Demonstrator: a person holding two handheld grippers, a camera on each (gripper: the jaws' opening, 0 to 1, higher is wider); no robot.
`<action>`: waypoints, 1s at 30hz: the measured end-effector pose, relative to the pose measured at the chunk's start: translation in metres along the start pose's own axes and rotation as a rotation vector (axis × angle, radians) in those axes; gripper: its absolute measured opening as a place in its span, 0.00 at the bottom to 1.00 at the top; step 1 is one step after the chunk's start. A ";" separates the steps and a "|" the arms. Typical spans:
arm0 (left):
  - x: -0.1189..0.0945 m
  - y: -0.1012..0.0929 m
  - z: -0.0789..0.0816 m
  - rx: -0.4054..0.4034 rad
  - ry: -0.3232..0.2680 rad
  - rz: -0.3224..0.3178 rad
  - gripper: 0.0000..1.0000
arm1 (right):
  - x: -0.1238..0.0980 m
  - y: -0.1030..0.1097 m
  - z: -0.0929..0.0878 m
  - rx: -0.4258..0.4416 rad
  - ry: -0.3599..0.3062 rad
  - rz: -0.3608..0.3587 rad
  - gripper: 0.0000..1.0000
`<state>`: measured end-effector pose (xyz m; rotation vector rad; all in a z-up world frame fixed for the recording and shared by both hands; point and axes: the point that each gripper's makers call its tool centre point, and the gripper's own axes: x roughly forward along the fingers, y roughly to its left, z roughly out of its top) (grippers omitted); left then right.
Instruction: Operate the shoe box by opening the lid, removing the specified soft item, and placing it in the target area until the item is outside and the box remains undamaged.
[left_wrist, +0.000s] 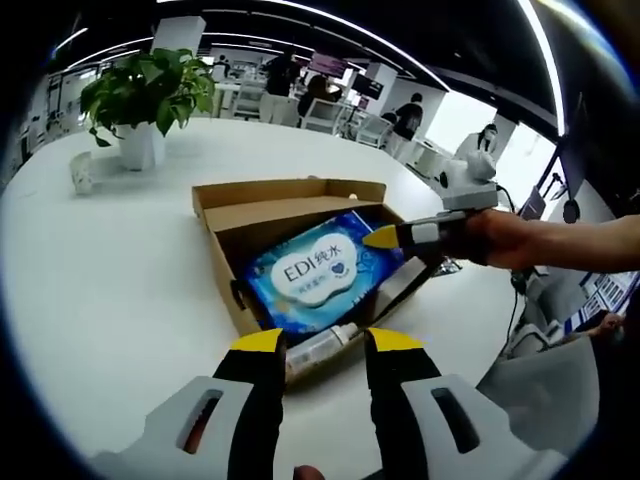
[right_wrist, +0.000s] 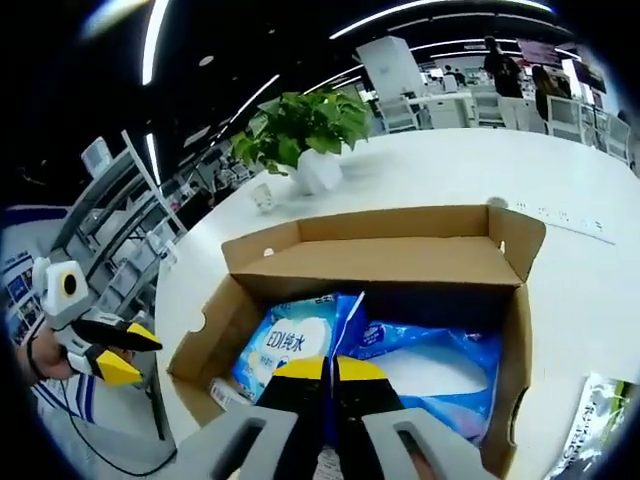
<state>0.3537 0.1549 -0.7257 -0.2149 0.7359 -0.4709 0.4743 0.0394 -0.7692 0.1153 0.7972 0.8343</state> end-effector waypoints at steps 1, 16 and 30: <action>0.002 -0.002 0.001 0.000 -0.001 -0.004 0.31 | -0.001 0.000 0.000 0.000 -0.002 0.000 0.00; 0.027 -0.005 0.013 0.031 0.022 -0.022 0.31 | -0.046 0.010 0.000 0.004 -0.028 -0.045 0.00; 0.067 -0.010 0.021 0.039 0.071 -0.056 0.31 | -0.061 -0.028 -0.003 0.034 -0.044 -0.102 0.00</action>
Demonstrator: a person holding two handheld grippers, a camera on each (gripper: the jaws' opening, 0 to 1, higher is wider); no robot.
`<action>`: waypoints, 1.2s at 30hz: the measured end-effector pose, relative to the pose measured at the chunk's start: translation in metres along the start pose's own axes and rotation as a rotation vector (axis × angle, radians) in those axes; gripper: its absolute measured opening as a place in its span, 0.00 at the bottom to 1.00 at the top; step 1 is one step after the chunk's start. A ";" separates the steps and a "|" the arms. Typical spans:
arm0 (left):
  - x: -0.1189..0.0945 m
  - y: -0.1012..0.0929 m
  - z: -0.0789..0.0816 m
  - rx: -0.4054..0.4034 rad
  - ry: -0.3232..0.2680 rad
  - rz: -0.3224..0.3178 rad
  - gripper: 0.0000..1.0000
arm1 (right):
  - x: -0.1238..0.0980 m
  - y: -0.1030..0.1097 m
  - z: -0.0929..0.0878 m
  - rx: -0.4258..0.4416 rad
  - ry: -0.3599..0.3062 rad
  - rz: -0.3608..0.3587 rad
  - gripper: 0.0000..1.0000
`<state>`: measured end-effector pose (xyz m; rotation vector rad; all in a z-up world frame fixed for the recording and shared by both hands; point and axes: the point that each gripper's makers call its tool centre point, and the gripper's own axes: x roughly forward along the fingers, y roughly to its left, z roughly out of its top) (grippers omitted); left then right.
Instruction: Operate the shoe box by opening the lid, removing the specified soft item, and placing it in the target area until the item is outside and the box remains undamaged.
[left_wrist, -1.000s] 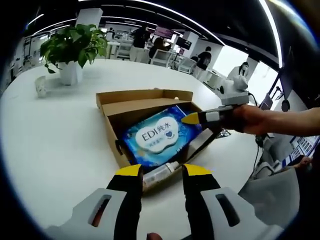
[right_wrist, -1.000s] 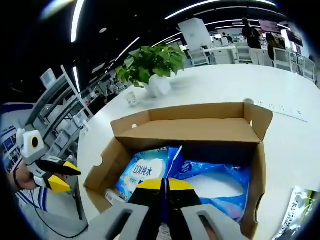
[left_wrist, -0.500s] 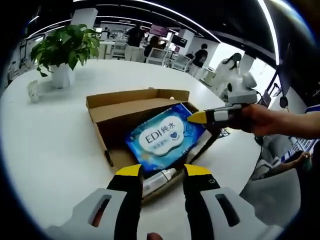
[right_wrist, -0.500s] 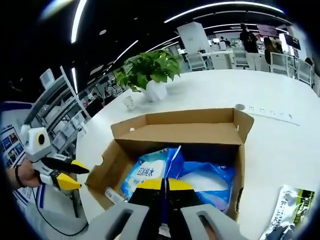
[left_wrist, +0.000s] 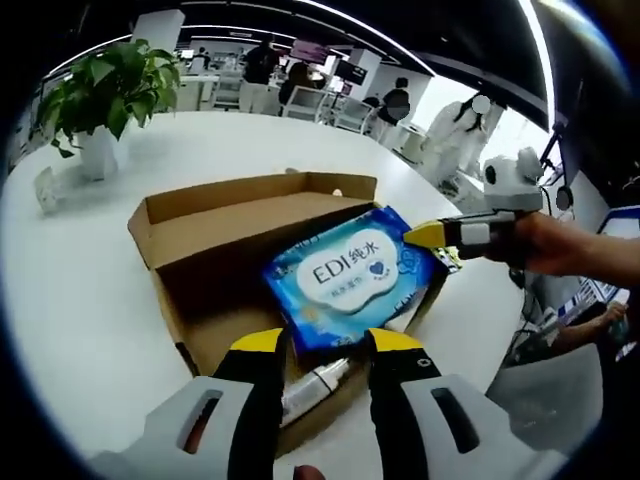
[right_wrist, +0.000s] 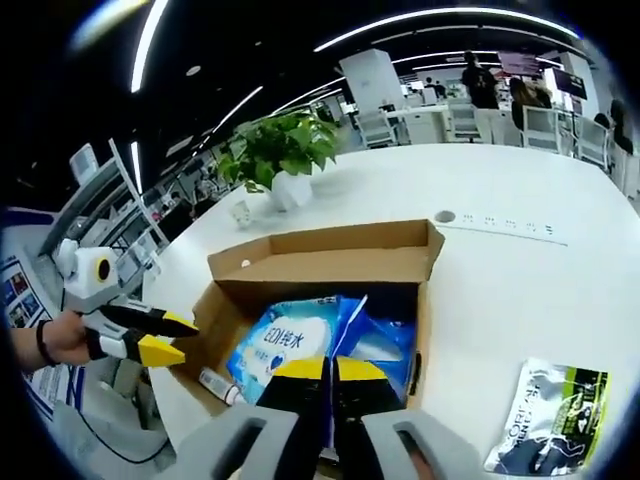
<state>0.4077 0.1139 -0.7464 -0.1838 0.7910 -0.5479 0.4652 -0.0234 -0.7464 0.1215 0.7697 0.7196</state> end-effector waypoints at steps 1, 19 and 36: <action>0.002 0.001 0.000 -0.004 0.003 -0.001 0.31 | -0.001 -0.002 -0.002 0.006 0.001 -0.005 0.00; 0.024 0.019 -0.008 -0.043 0.069 -0.009 0.33 | -0.001 -0.007 -0.008 0.052 -0.016 -0.012 0.00; 0.049 0.014 -0.019 -0.038 0.182 0.000 0.35 | -0.002 -0.009 -0.011 0.071 -0.024 -0.015 0.00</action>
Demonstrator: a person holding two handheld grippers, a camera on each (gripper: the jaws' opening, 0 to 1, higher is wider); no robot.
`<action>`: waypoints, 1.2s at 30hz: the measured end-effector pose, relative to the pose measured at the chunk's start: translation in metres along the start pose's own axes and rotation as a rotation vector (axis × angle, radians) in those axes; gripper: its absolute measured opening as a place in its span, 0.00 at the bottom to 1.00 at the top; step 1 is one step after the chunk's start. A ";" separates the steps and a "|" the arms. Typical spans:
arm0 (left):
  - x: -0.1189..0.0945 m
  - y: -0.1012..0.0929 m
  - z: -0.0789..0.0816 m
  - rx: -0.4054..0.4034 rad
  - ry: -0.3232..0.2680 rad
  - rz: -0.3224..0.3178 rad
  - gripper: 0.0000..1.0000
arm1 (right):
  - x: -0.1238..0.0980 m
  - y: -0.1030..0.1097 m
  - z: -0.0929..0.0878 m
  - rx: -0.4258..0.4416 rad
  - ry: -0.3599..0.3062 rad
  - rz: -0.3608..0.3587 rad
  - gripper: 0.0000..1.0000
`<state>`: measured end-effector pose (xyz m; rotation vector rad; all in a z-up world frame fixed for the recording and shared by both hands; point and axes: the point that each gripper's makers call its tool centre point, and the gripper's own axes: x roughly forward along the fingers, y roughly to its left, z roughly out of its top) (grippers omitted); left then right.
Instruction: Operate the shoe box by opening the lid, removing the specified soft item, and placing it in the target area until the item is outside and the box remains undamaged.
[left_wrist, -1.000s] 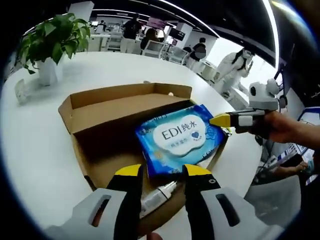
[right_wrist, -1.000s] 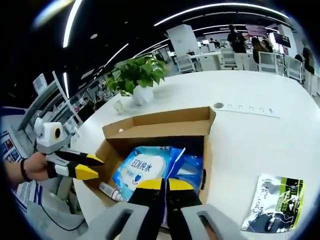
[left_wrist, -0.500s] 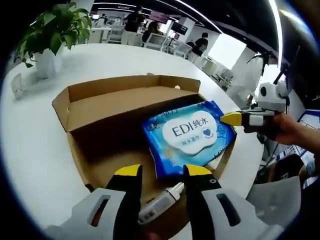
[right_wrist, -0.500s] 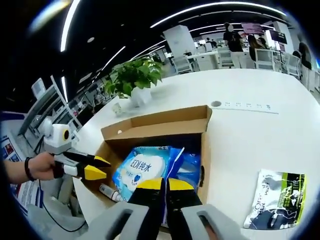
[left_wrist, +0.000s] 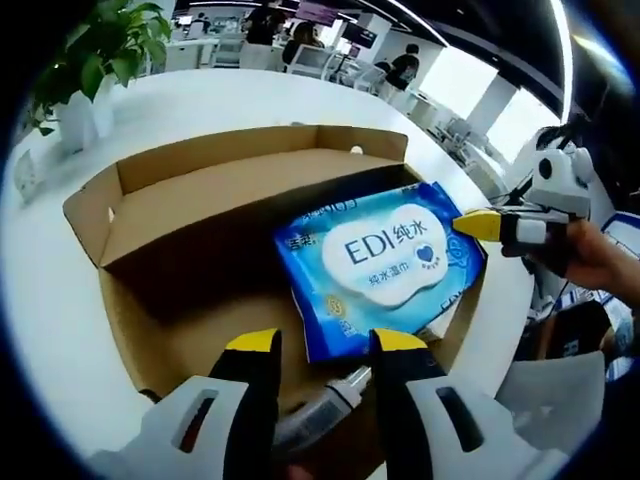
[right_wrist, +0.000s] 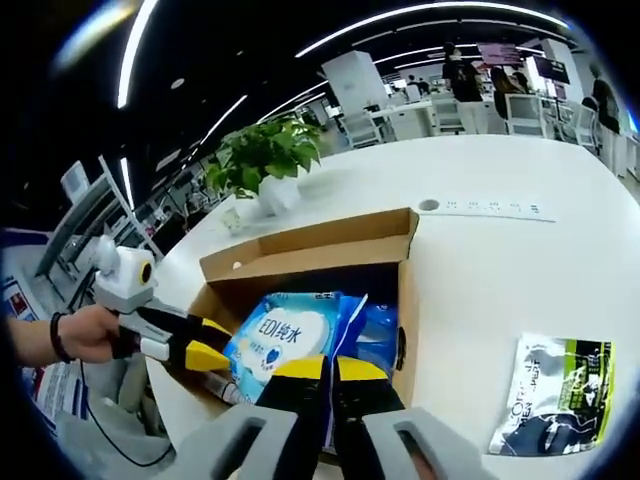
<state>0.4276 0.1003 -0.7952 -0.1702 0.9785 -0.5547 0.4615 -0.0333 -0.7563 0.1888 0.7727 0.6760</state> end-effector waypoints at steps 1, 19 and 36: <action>0.001 0.000 0.000 -0.001 0.001 0.000 0.35 | 0.000 0.000 0.000 0.006 -0.002 0.000 0.00; 0.019 -0.007 -0.003 -0.139 -0.013 -0.098 0.23 | 0.004 -0.003 -0.003 0.033 0.003 0.003 0.00; 0.007 -0.009 0.011 -0.159 -0.123 -0.068 0.08 | 0.004 0.003 -0.007 0.022 0.012 -0.015 0.00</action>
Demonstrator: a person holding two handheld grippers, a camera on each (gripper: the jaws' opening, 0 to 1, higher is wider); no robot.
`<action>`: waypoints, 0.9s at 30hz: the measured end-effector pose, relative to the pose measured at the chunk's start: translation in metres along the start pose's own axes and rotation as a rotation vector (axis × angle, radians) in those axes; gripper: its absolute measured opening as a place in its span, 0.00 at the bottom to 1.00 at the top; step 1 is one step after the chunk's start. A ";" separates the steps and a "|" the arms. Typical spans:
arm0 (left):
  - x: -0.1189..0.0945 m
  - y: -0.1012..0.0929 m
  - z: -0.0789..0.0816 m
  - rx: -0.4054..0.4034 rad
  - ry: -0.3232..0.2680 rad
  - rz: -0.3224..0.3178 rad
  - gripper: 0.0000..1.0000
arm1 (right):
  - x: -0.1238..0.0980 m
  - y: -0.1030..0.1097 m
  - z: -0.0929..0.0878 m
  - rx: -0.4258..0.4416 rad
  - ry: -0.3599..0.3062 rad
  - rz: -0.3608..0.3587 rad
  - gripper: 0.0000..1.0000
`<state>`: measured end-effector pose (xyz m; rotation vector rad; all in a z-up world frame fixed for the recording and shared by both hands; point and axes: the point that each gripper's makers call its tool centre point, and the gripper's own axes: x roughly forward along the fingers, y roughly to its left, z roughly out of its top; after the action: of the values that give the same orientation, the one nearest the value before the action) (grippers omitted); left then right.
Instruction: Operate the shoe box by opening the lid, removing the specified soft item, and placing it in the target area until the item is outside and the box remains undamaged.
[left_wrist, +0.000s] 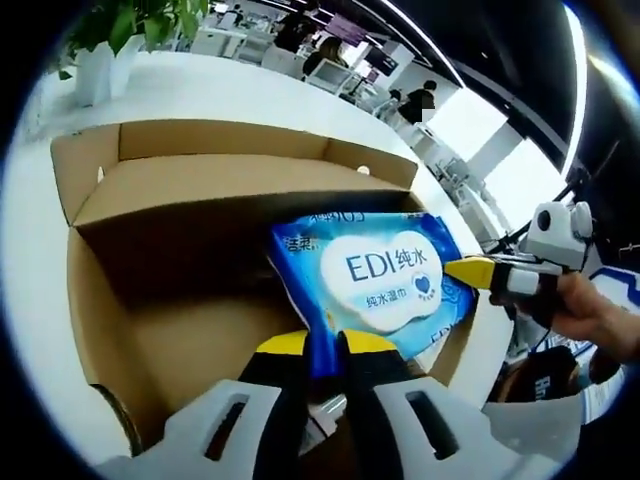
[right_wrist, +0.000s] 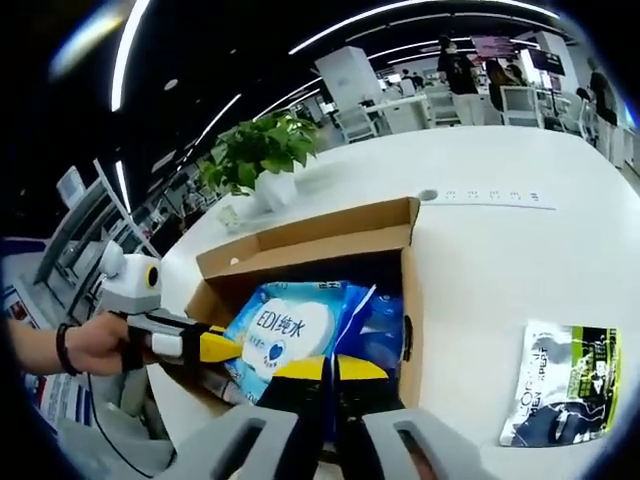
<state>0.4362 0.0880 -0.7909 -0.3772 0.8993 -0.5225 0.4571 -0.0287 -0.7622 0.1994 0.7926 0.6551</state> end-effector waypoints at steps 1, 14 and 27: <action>-0.001 -0.001 0.001 0.004 -0.002 0.001 0.08 | -0.001 0.000 0.000 0.002 -0.003 0.001 0.00; -0.020 -0.013 0.020 0.045 -0.067 -0.001 0.07 | -0.016 0.009 0.013 -0.007 -0.054 0.013 0.00; -0.025 -0.038 0.034 0.097 -0.101 -0.018 0.06 | -0.040 0.005 0.023 -0.019 -0.098 0.012 0.00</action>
<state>0.4408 0.0746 -0.7365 -0.3214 0.7711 -0.5570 0.4508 -0.0474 -0.7205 0.2179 0.6919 0.6595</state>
